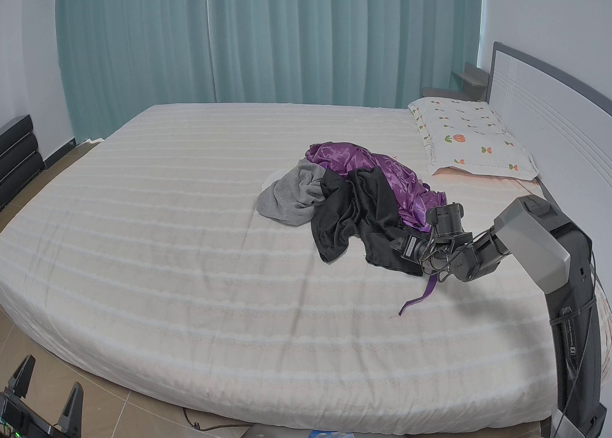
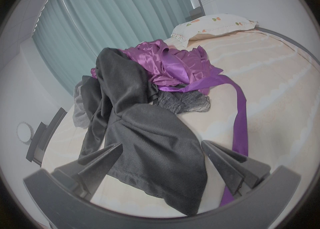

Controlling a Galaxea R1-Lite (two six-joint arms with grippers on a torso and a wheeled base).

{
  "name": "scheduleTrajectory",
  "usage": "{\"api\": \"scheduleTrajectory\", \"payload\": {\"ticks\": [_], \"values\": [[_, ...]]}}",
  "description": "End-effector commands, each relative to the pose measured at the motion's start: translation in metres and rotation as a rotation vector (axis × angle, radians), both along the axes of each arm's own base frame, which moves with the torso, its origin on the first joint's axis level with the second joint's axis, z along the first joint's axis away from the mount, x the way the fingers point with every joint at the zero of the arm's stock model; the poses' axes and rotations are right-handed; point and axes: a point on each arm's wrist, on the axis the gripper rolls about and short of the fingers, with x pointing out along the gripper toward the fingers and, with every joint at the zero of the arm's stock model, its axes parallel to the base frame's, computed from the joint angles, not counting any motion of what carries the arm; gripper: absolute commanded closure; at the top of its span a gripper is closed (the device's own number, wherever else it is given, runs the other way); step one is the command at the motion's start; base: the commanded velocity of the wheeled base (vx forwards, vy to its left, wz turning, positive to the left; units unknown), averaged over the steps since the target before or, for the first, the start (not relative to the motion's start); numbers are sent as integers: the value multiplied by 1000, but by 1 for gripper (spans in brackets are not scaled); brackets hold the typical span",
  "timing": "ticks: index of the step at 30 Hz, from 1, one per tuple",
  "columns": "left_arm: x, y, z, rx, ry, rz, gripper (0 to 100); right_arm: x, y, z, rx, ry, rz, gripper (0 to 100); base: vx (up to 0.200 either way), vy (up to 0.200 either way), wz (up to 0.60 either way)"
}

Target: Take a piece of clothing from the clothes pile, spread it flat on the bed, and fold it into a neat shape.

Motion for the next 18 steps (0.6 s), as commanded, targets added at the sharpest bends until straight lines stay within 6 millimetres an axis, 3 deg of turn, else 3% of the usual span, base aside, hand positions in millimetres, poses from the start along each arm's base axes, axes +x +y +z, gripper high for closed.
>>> {"api": "scheduleTrajectory", "payload": {"ticks": [1, 4, 5, 13, 18], "values": [[0, 0, -5, 0, -1, 1, 0, 0, 4, -8, -10, 8, 1, 0, 0, 0, 0], [0, 0, -5, 0, -1, 1, 0, 0, 5, -11, -17, 11, -5, 0, 0, 0, 0], [0, 0, -5, 0, -1, 1, 0, 0, 5, -11, -17, 11, -5, 100, 0, 0, 0], [0, 0, -5, 1, -1, 0, 0, -3, 11, -8, -5, -5, 7, 100, 0, 0, 0], [0, 0, -5, 0, -1, 0, 0, -4, 13, 8, 65, -46, -25, 100, 0, 0, 0]]}}
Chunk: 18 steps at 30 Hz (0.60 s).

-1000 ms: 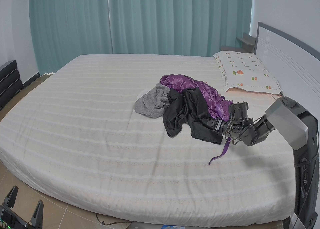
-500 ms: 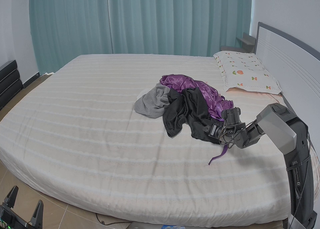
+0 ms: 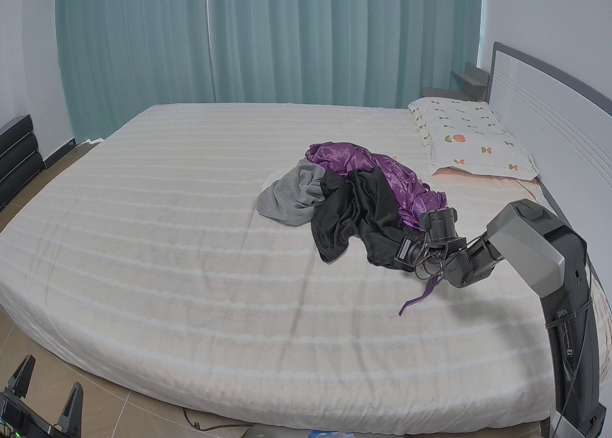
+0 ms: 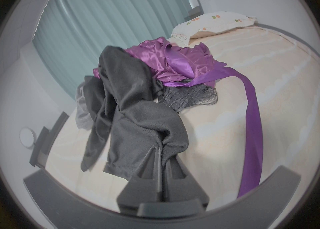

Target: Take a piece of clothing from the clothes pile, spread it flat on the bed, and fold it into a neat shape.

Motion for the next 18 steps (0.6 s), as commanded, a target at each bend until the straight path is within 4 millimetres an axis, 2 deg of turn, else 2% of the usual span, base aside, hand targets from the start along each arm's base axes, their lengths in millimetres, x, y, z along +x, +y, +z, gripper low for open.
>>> {"api": "scheduleTrajectory", "payload": {"ticks": [1, 4, 5, 9, 10, 11, 12, 14, 18], "values": [[0, 0, -5, 0, -1, 0, 0, -4, 3, 24, 70, -41, -18, 100, 0, 0, 0], [0, 0, -5, 0, -1, 1, 0, -9, 4, 35, 115, -49, -30, 100, 0, 0, 0], [0, 0, -5, 0, -1, 1, 0, -22, 3, 52, 179, -52, -24, 100, 0, 0, 0], [0, 0, -5, 0, -1, 1, 0, -45, -3, 82, 262, -110, -11, 100, 0, 0, 0], [0, 0, -5, 0, -1, 1, 0, -45, -3, 82, 262, -110, -11, 100, 0, 0, 0], [0, 0, -5, 0, -1, 1, 0, -58, -6, 97, 313, -148, 0, 100, 0, 0, 0], [0, 0, -5, 0, -1, 1, 0, -58, -6, 97, 313, -148, 0, 100, 0, 0, 0], [0, 0, -5, 0, -1, 1, 0, -82, -7, 112, 345, -180, 47, 100, 0, 0, 0], [0, 0, -5, 5, -1, 1, 0, -109, -6, 131, 373, -245, 88, 100, 0, 0, 0]]}}
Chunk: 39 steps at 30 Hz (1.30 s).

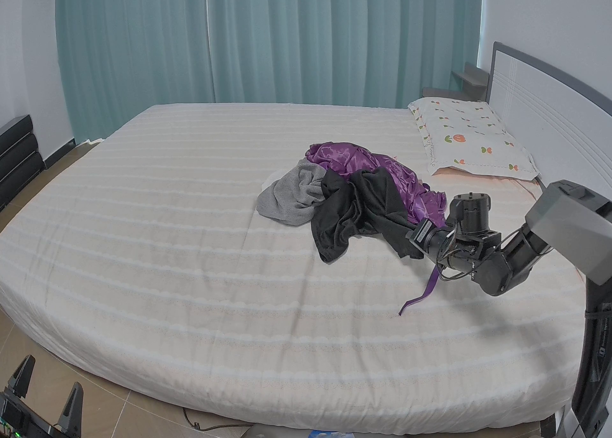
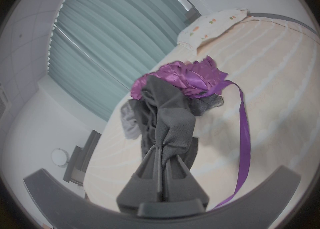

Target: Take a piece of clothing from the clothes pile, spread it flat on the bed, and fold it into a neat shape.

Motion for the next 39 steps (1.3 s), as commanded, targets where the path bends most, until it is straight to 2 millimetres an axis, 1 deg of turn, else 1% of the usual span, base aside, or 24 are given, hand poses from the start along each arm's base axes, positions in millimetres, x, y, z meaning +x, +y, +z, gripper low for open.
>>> {"api": "scheduleTrajectory", "payload": {"ticks": [1, 2, 4, 5, 7, 10, 13, 14, 15, 18, 19, 20, 21, 22, 23, 25, 28, 29, 31, 33, 36, 37, 38, 39], "values": [[0, 0, -5, 4, -1, 1, 0, -49, -1, 63, 85, -157, 58, 100, 0, 0, 0], [0, 0, -5, 1, -1, 1, 0, -59, -1, 72, 95, -192, 68, 100, 0, 0, 0], [0, 0, -5, 1, -1, 1, 0, -69, -3, 83, 104, -225, 75, 100, 0, 0, 0], [0, 0, -5, 1, -1, 1, 0, -71, -3, 85, 106, -230, 77, 100, 0, 0, 0], [0, 0, -5, 7, -4, 0, 0, -84, 0, 99, 120, -266, 97, 100, 0, 0, 0], [0, 0, -5, 7, -4, 1, 0, -92, 0, 111, 129, -295, 107, 100, 0, 0, 0], [0, 0, -5, 8, -5, 0, 0, -107, 4, 133, 152, -355, 135, 100, 0, 0, 0], [0, 0, -5, 8, -5, 0, 0, -107, 4, 133, 152, -355, 135, 100, 0, 0, 0], [0, 0, -5, 11, -9, 1, 0, -114, 6, 142, 160, -382, 148, 100, 0, 0, 0], [0, 0, -4, 24, -10, 4, 0, -123, 12, 148, 162, -401, 173, 100, 0, 0, 0], [-1, 0, -1, 24, -29, 8, 0, -128, 12, 153, 169, -417, 184, 100, 0, 0, 0], [-5, 0, 14, 4, -91, 7, 0, -132, 13, 157, 172, -427, 190, 100, 0, 0, 0], [-13, 0, 37, -29, -172, 11, 0, -134, 13, 161, 177, -439, 193, 100, 0, 0, 0], [-19, 0, 60, -63, -211, 9, 0, -137, 13, 166, 182, -455, 199, 100, 0, 0, 0], [-18, 0, 72, -70, -199, 5, 0, -139, 13, 172, 185, -476, 204, 100, 0, 0, 0], [-13, -1, 83, -40, -162, 6, 0, -143, 13, 181, 185, -513, 211, 100, 0, 0, 0], [0, -1, 83, -35, -68, -28, 0, -150, 13, 190, 185, -549, 226, 100, 0, 0, 0], [12, -2, 76, -37, 18, -109, 0, -153, 14, 194, 188, -556, 233, 100, 0, 0, 0], [19, -4, 69, -39, 81, -235, 0, -158, 16, 195, 186, -560, 249, 100, 0, 0, 0], [25, -5, 69, -34, 126, -300, 0, -165, 18, 198, 185, -573, 265, 100, 0, 0, 0], [48, -7, 72, -28, 243, -313, 0, -173, 18, 196, 181, -569, 279, 100, 0, 0, 0], [48, -7, 72, -28, 243, -313, 0, -173, 18, 196, 181, -569, 279, 100, 0, 0, 0], [67, -9, 72, -33, 308, -317, 0, -176, 18, 195, 184, -572, 286, 100, 0, 0, 0], [74, -10, 71, -35, 323, -317, 0, -176, 18, 195, 184, -572, 286, 100, 0, 0, 0]]}}
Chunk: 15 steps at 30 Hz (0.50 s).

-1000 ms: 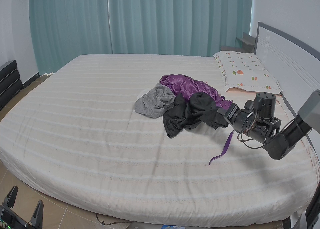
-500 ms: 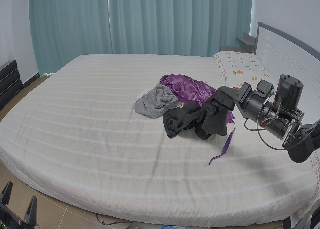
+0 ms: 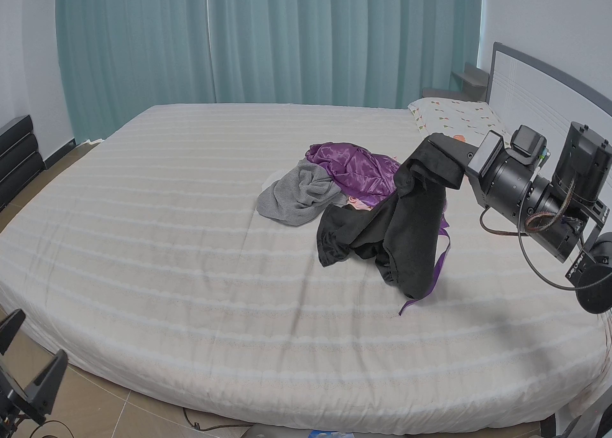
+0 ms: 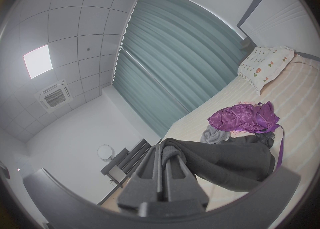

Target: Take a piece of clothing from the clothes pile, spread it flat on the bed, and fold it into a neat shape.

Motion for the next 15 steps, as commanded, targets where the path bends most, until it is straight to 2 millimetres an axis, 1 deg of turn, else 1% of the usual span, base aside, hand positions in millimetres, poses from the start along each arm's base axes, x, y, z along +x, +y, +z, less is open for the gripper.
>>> {"api": "scheduleTrajectory", "payload": {"ticks": [1, 2, 7, 11, 13, 14, 15], "values": [[64, -7, -11, 21, 322, -104, 0, -22, 0, 12, 9, -50, 38, 100, 0, 0, 0], [75, -9, -14, 25, 359, -116, 0, -22, 0, 12, 9, -50, 38, 100, 0, 0, 0], [105, -20, -21, 31, 462, -186, 0, -22, 1, 10, 3, -37, 40, 100, 0, 0, 0], [129, -32, -30, 47, 526, -230, 0, -24, 0, 12, 6, -46, 38, 100, 0, 0, 0], [129, -32, -30, 47, 526, -230, 0, -24, 0, 12, 6, -46, 38, 100, 0, 0, 0], [146, -40, -38, 50, 553, -252, 0, -27, -2, 11, 3, -41, 38, 100, 0, 0, 0], [151, -43, -42, 50, 571, -258, 0, -27, -2, 7, -5, -30, 38, 100, 0, 0, 0]]}}
